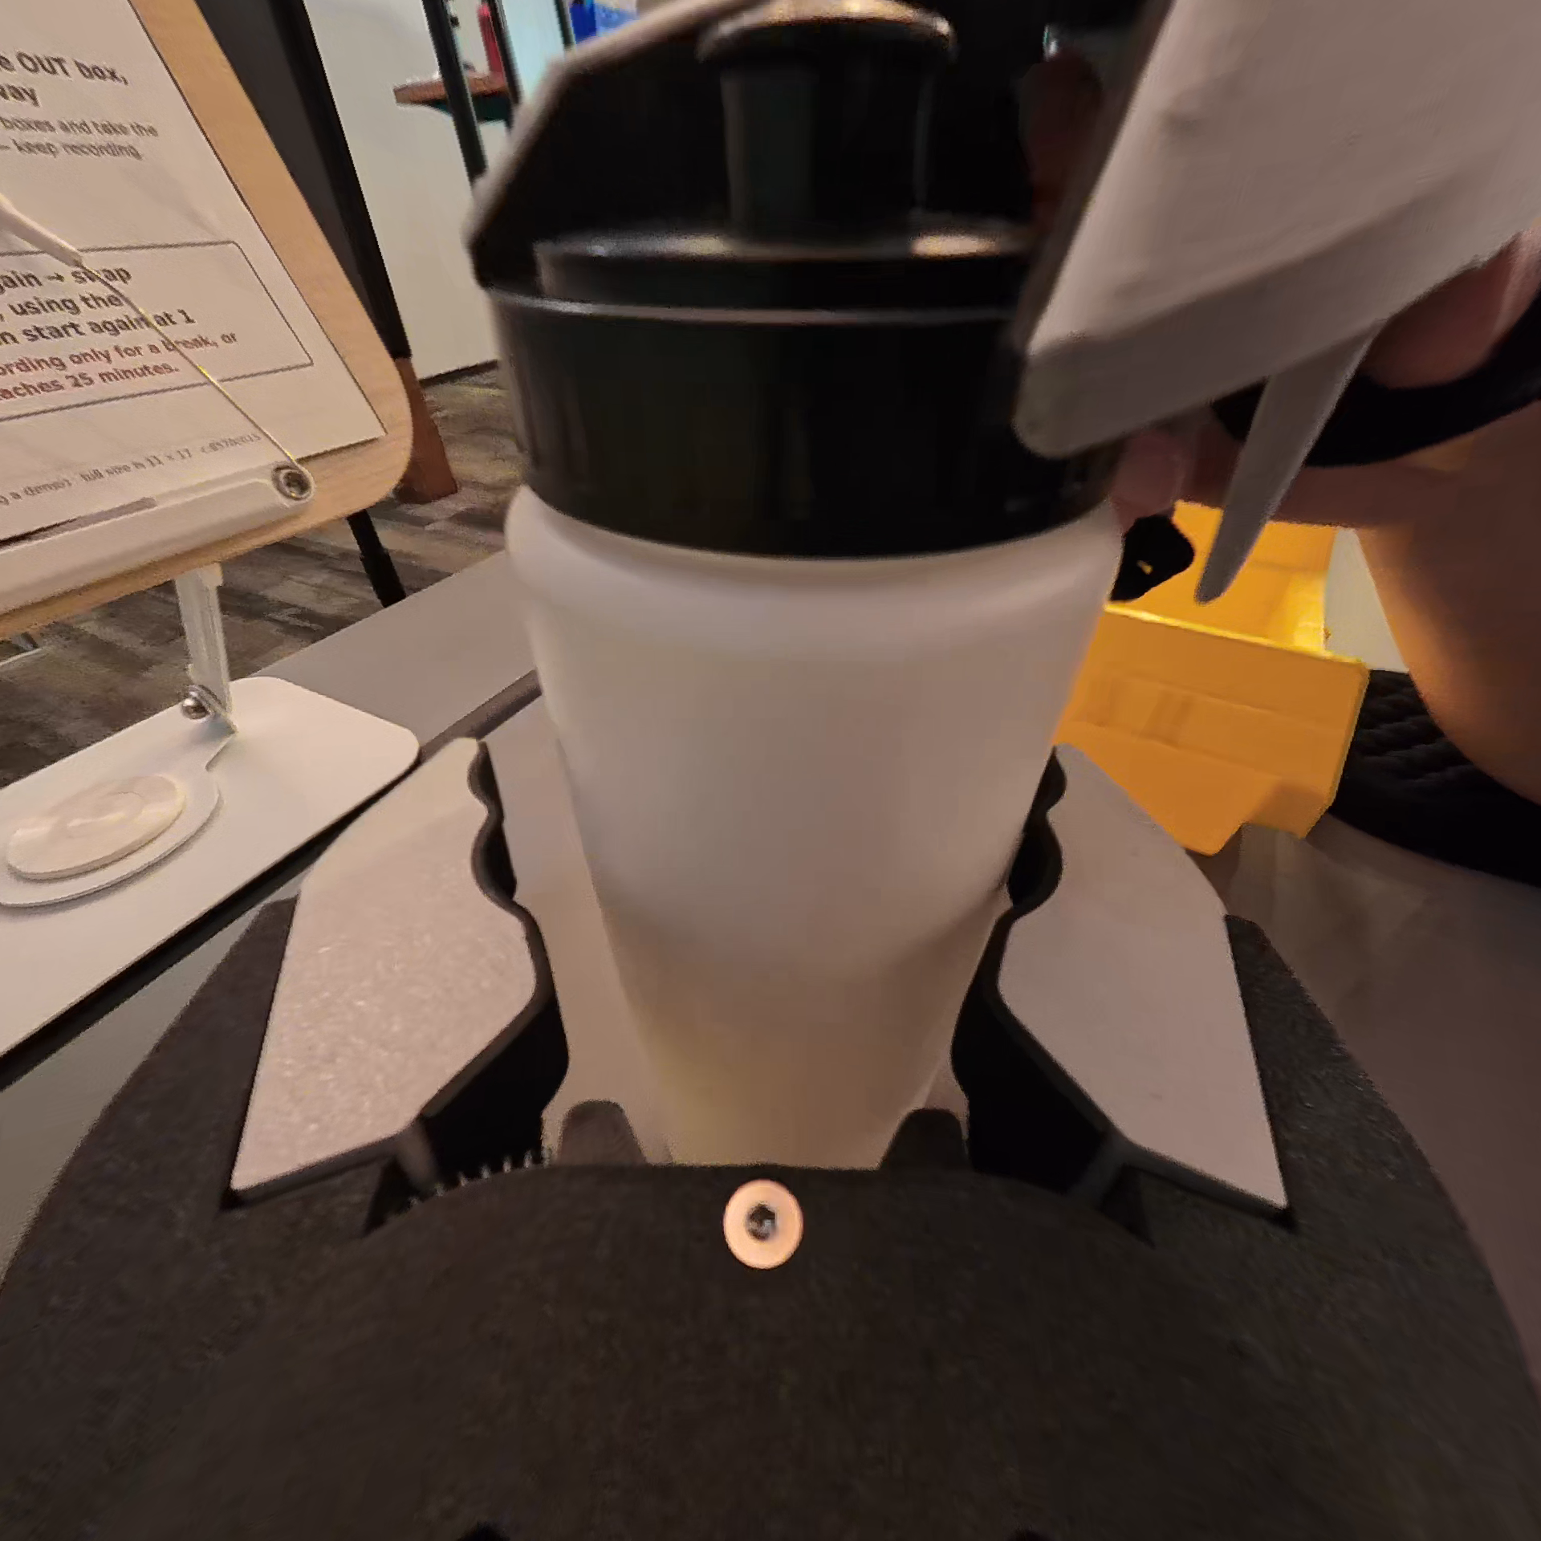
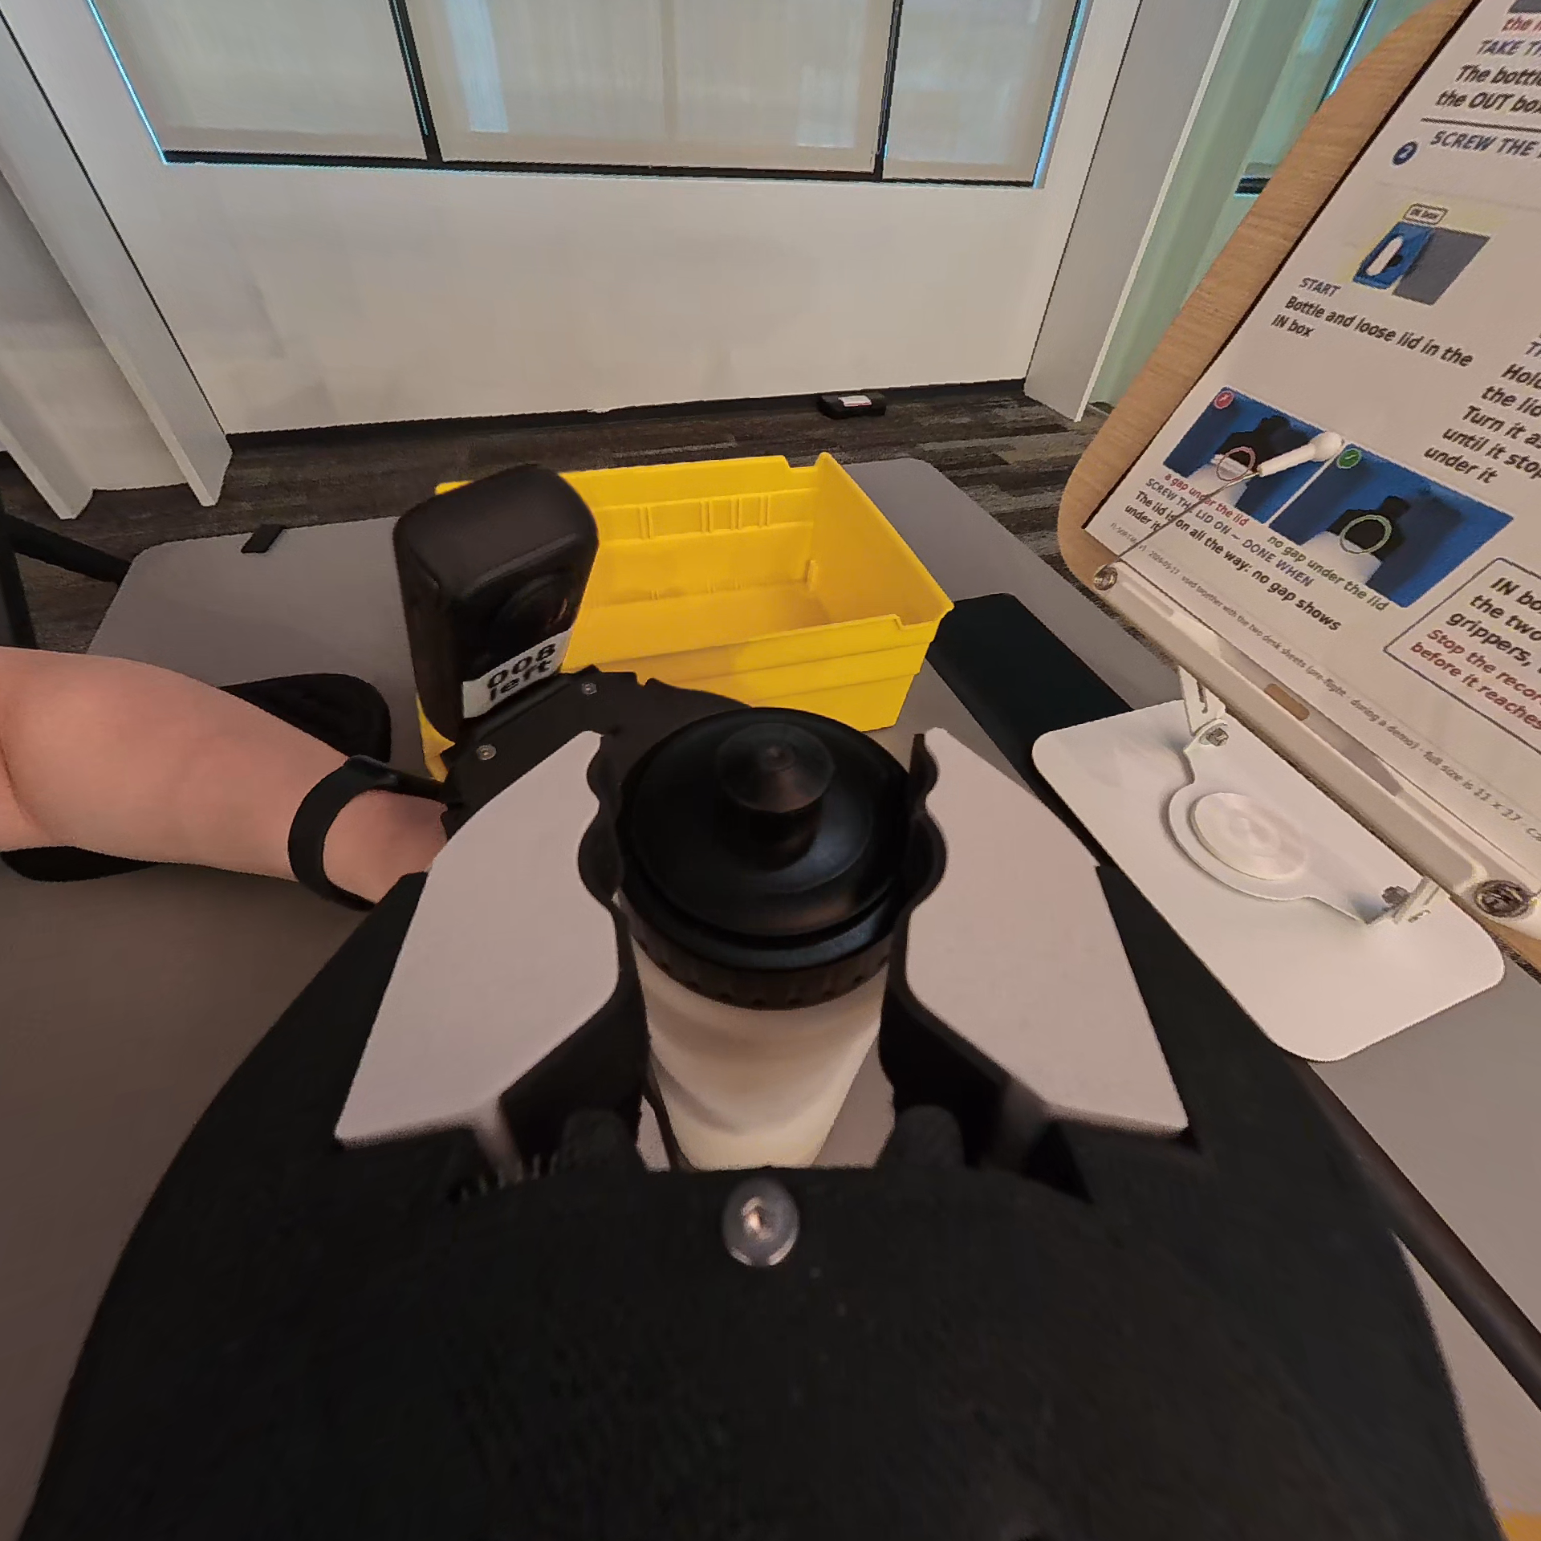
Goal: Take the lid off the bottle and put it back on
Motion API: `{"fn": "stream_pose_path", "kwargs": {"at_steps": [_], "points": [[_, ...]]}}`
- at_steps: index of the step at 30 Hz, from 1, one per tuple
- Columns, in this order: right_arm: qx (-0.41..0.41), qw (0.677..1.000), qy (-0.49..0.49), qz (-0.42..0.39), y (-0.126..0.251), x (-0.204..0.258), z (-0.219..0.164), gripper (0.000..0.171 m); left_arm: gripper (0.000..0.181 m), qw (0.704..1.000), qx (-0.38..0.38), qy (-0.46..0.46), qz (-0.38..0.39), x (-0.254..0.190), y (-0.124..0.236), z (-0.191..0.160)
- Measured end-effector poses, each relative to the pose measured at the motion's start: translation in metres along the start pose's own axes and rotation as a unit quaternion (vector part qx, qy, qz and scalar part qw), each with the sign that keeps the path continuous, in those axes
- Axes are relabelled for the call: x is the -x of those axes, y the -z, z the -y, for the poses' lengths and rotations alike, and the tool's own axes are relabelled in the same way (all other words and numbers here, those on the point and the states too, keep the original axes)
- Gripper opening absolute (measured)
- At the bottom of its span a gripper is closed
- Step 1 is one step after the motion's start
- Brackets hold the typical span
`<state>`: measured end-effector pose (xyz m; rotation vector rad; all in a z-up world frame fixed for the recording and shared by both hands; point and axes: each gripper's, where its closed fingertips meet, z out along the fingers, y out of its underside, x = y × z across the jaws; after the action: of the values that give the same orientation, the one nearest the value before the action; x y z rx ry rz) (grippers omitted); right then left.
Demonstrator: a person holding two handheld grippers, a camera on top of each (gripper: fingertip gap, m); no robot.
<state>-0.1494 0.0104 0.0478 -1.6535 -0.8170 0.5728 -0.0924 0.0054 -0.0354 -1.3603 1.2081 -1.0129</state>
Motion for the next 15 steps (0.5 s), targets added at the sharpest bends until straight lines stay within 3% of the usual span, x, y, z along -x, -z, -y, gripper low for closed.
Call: {"fn": "stream_pose_path", "kwargs": {"at_steps": [5, 9, 15], "points": [[0.006, 1.0, 0.016, -0.014, -0.003, -0.002, -0.002, 0.071, 0.122, 0.999, 0.008, 0.026, -0.039, -0.005, -0.006, -0.007], [0.014, 0.999, 0.023, -0.024, -0.002, -0.003, -0.003, 0.071, 0.105, 0.998, 0.024, 0.009, -0.054, -0.013, -0.011, -0.014], [0.043, 0.997, 0.0, -0.057, 0.001, -0.01, -0.007, 0.081, 0.104, 0.999, 0.02, 0.021, -0.045, -0.012, -0.01, -0.014]]}}
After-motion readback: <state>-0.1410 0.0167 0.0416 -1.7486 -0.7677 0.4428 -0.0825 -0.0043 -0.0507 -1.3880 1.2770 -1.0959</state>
